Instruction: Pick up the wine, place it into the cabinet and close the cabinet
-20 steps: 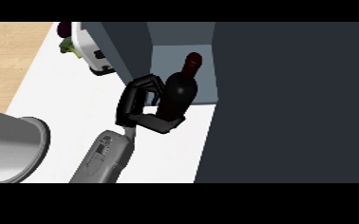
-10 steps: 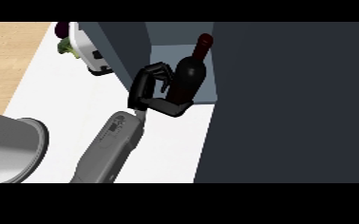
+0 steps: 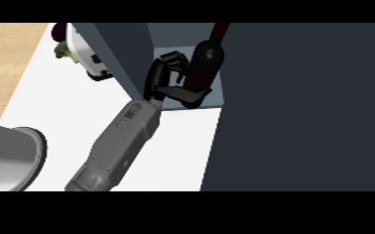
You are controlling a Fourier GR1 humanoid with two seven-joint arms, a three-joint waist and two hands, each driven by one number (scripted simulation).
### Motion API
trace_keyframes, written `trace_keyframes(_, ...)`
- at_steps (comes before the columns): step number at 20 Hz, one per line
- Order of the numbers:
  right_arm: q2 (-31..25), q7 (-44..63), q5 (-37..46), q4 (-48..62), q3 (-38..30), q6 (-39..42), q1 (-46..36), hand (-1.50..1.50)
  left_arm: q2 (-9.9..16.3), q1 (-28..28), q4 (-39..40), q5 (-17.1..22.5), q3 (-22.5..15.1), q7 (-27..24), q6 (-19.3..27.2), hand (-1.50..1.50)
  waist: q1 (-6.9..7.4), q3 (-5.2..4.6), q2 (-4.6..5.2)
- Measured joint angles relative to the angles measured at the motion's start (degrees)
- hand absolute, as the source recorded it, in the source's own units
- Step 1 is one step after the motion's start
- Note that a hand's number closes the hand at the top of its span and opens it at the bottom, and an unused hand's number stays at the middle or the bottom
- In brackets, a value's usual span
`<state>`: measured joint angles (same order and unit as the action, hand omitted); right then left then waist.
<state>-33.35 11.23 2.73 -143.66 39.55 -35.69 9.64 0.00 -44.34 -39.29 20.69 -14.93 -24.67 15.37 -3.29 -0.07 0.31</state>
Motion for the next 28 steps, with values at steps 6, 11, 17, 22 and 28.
trace_keyframes(6,-0.63,-2.03,-0.5,-0.04,-0.61,0.68,1.15,-1.5,0.0,-5.39,8.47,1.08,-1.94,-0.61,2.31,1.5,-0.66,0.03,0.16)
trace_keyframes(11,-0.28,-4.19,-0.98,0.26,-0.1,1.52,1.96,-1.5,0.01,-9.58,15.42,2.31,-1.21,-0.62,3.31,1.5,-1.35,0.03,0.54)
trace_keyframes(17,-0.35,-5.34,-1.44,0.34,0.09,2.36,2.51,-1.5,0.01,-12.88,20.93,5.12,1.11,-1.35,4.09,1.5,-2.19,-0.01,0.84)
trace_keyframes(22,-0.42,-6.34,-1.77,0.46,0.15,2.76,3.3,-1.5,0.01,-15.71,25.22,5.98,2.95,-2.12,4.04,1.5,-2.71,0.0,1.14)
trace_keyframes(28,-0.44,-8.36,-2.14,0.58,0.73,3.53,4.44,-1.5,1.1,-18.12,28.9,5.87,4.21,-4.19,5.73,1.5,-3.4,0.0,1.43)
